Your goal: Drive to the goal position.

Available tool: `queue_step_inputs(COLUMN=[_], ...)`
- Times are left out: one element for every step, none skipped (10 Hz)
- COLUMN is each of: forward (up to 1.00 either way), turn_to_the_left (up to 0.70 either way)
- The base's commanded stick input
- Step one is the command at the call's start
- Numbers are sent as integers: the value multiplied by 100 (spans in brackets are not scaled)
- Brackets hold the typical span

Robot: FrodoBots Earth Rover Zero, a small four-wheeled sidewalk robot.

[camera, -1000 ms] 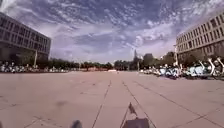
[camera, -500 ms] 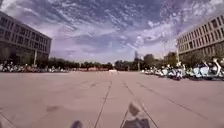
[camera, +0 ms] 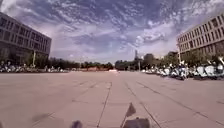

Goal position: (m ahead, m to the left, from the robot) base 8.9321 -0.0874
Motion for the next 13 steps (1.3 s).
queue_step_inputs(forward=[70,70,70,70,70,70,70,70,70,70,70,70,70], turn_to_the_left=[0,0,0,0,0,0,0,0,0,0,0,0,0])
